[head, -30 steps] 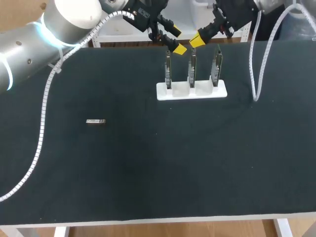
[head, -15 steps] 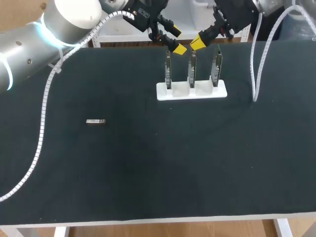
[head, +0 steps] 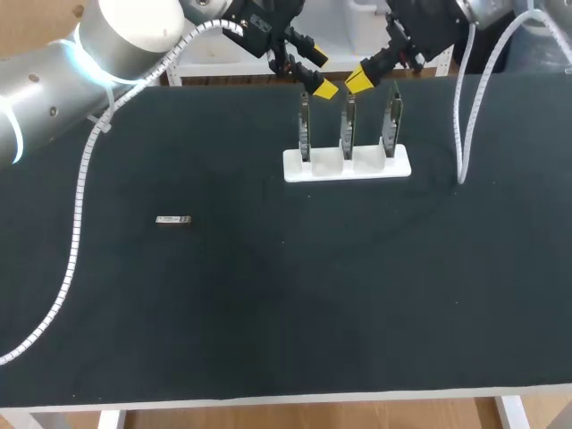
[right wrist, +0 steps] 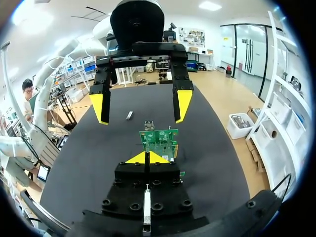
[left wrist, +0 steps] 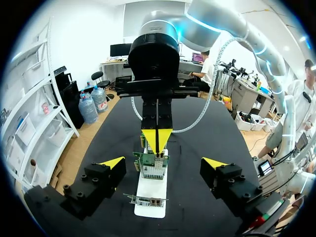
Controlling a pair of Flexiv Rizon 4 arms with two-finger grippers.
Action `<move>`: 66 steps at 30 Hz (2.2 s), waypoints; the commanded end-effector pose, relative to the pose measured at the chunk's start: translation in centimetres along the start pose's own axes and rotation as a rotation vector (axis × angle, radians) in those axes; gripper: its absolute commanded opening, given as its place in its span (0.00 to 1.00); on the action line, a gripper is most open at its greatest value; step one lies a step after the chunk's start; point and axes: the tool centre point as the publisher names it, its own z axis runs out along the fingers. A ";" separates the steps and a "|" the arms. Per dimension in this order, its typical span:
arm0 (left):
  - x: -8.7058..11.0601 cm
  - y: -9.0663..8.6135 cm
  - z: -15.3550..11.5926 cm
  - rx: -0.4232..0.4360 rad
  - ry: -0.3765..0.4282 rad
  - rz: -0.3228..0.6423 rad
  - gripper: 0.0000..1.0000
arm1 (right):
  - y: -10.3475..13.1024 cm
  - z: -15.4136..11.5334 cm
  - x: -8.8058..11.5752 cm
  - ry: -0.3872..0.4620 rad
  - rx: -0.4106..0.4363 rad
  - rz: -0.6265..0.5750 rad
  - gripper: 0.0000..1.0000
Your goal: Pick up the optical module with the left hand, and insert it into the network port with the right hand.
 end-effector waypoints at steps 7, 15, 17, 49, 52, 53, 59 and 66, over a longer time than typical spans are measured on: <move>-0.1 0.2 0.1 0.002 0.005 -0.001 1.00 | -0.8 0.2 0.2 -0.008 -0.848 -0.007 0.00; -0.1 0.2 0.1 0.002 0.005 -0.001 1.00 | -1.0 -0.7 -0.6 -0.014 -0.815 -0.026 0.00; -0.1 0.2 0.1 0.002 0.005 -0.001 1.00 | -1.1 -1.1 -0.9 -0.033 -0.809 -0.035 0.00; -0.1 0.2 0.1 0.002 0.005 -0.001 1.00 | 3.2 -8.9 0.0 -0.009 -0.795 -0.089 0.00; -0.1 0.2 0.1 0.002 0.005 -0.001 1.00 | 3.4 -9.4 0.5 -0.017 -0.775 -0.081 0.00; -0.1 0.2 0.1 0.002 0.005 -0.001 1.00 | 3.4 -9.6 0.7 -0.020 -0.765 -0.072 0.00; -0.1 0.2 0.1 0.002 0.005 -0.001 1.00 | 3.3 -10.6 2.0 -0.041 -0.715 -0.038 0.00; -0.1 0.2 0.1 0.002 0.005 -0.001 1.00 | 2.9 -11.1 3.1 -0.045 -0.696 -0.006 0.00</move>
